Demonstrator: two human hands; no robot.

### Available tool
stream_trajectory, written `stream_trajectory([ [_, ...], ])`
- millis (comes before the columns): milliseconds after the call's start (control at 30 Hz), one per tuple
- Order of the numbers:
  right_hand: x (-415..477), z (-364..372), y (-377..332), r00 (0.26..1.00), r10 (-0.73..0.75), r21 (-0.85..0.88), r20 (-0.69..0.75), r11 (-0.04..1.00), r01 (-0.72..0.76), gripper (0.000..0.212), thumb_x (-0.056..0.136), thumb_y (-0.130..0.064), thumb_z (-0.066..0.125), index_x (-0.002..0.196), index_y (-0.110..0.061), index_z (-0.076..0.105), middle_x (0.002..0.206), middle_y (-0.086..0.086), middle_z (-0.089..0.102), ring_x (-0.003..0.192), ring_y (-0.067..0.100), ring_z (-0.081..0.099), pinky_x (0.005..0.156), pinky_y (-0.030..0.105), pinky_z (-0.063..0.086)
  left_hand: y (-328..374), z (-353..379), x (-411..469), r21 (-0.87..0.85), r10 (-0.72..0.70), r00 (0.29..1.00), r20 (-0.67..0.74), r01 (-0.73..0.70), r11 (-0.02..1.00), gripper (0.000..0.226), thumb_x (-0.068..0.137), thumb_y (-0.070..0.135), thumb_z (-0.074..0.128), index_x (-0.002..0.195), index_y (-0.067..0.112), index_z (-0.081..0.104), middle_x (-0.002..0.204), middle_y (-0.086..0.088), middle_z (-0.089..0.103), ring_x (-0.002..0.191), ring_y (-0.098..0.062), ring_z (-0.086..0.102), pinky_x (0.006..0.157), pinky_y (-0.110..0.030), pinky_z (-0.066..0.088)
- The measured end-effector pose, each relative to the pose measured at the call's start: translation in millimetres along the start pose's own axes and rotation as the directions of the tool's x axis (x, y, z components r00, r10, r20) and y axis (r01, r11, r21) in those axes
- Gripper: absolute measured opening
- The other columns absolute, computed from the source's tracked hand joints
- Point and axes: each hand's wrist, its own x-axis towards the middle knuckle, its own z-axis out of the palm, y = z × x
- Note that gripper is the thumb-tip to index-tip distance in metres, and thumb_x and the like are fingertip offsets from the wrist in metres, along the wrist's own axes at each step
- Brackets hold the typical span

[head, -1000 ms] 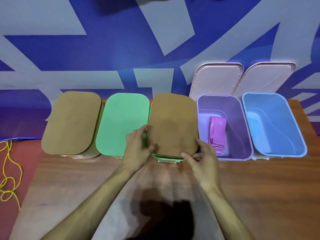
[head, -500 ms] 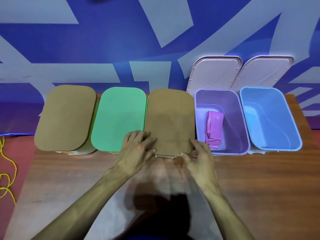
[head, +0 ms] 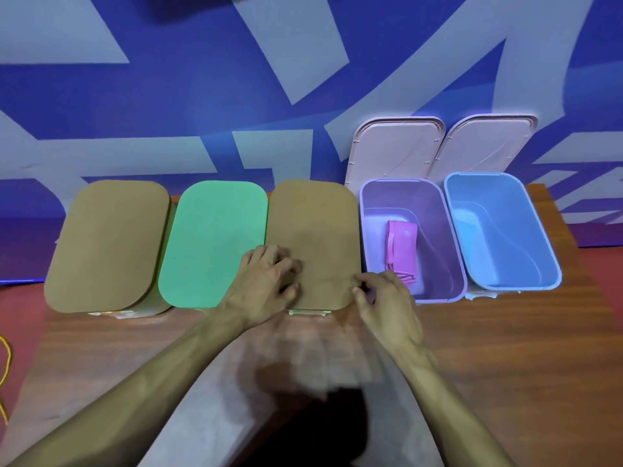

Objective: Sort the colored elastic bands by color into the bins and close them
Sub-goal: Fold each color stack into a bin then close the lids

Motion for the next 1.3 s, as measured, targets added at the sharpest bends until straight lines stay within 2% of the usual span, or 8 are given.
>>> stream_trajectory([
  [267, 82, -76, 16, 0.993, -0.101, -0.002, -0.063, 0.995, 0.102, 0.027, 0.088, -0.025, 0.059, 0.113, -0.019, 0.066, 0.113, 0.003, 0.062, 0.090, 0.019, 0.063, 0.089, 0.034, 0.048, 43, -28, 71, -0.273, -0.052, 0.997, -0.063, 0.033, 0.961, 0.035, 0.082, 0.038, 0.050, 0.110, 0.022, 0.062, 0.110, 0.001, 0.056, 0.106, -0.017, 0.054, 0.096, -0.028, 0.038],
  [367, 130, -123, 17, 0.979, -0.180, -0.045, -0.094, 0.983, 0.176, 0.030, 0.087, -0.021, 0.058, 0.117, -0.015, 0.064, 0.113, 0.006, 0.063, 0.101, 0.024, 0.059, 0.094, 0.031, 0.043, 69, -53, 112, -0.227, -0.049, 0.989, -0.141, 0.016, 0.974, 0.028, 0.085, 0.029, 0.052, 0.112, 0.023, 0.060, 0.110, 0.003, 0.058, 0.104, -0.014, 0.054, 0.081, -0.021, 0.033],
  [533, 202, -170, 21, 0.969, -0.234, -0.127, -0.082, 0.967, 0.223, 0.041, 0.085, -0.020, 0.059, 0.126, -0.013, 0.057, 0.122, 0.011, 0.059, 0.111, 0.027, 0.055, 0.095, 0.032, 0.041, 98, -68, 178, -0.469, -0.296, 0.954, -0.050, 0.240, 0.850, 0.029, 0.087, 0.011, 0.054, 0.115, 0.010, 0.058, 0.102, -0.007, 0.064, 0.096, -0.020, 0.057, 0.075, -0.019, 0.035],
  [700, 240, -168, 34, 0.967, -0.250, -0.084, -0.044, 0.966, 0.245, 0.057, 0.084, -0.015, 0.056, 0.139, -0.013, 0.042, 0.135, 0.013, 0.046, 0.124, 0.029, 0.046, 0.103, 0.035, 0.038, 103, -63, 218, -0.553, -0.438, 0.883, -0.170, 0.282, 0.784, 0.051, 0.085, 0.013, 0.057, 0.134, 0.009, 0.043, 0.136, -0.013, 0.044, 0.120, -0.026, 0.049, 0.102, -0.033, 0.039],
  [800, 242, -156, 40, 0.964, -0.261, -0.077, -0.046, 0.963, 0.257, 0.052, 0.087, -0.017, 0.055, 0.136, -0.010, 0.043, 0.133, 0.011, 0.041, 0.118, 0.030, 0.049, 0.100, 0.036, 0.041, 108, -55, 226, -0.655, -0.477, 0.871, -0.116, 0.294, 0.696, 0.051, 0.087, 0.013, 0.054, 0.136, 0.018, 0.042, 0.140, -0.004, 0.046, 0.118, -0.025, 0.051, 0.100, -0.036, 0.043],
  [967, 234, -152, 53, 0.971, -0.189, 0.056, -0.144, 0.979, 0.199, 0.036, 0.094, -0.035, 0.051, 0.119, -0.012, 0.060, 0.121, 0.008, 0.045, 0.108, 0.020, 0.051, 0.090, 0.026, 0.038, 120, -42, 219, -0.806, -0.553, 0.821, -0.145, 0.226, 0.547, 0.039, 0.087, 0.017, 0.057, 0.125, 0.020, 0.052, 0.121, 0.005, 0.056, 0.103, -0.015, 0.056, 0.061, -0.008, 0.042],
  [1167, 205, -168, 77, 0.964, -0.257, -0.044, -0.069, 0.966, 0.254, 0.028, 0.097, -0.032, 0.047, 0.088, -0.011, 0.063, 0.076, 0.005, 0.057, 0.079, 0.026, 0.049, 0.066, 0.026, 0.030, 134, -42, 206, -0.909, -0.598, 0.802, -0.010, 0.242, 0.340, 0.032, 0.087, 0.046, 0.060, 0.094, 0.015, 0.057, 0.084, 0.002, 0.059, 0.065, -0.013, 0.055, 0.056, -0.022, 0.041],
  [1300, 176, -182, 80, 0.940, -0.330, -0.011, -0.087, 0.944, 0.330, 0.025, 0.094, -0.030, 0.053, 0.087, -0.011, 0.069, 0.078, 0.012, 0.066, 0.079, 0.028, 0.057, 0.071, 0.029, 0.039, 145, -47, 194, -0.928, -0.578, 0.816, -0.029, 0.192, 0.318, 0.027, 0.082, 0.042, 0.067, 0.080, 0.017, 0.055, 0.077, 0.003, 0.055, 0.062, -0.009, 0.048, 0.058, -0.020, 0.041],
])
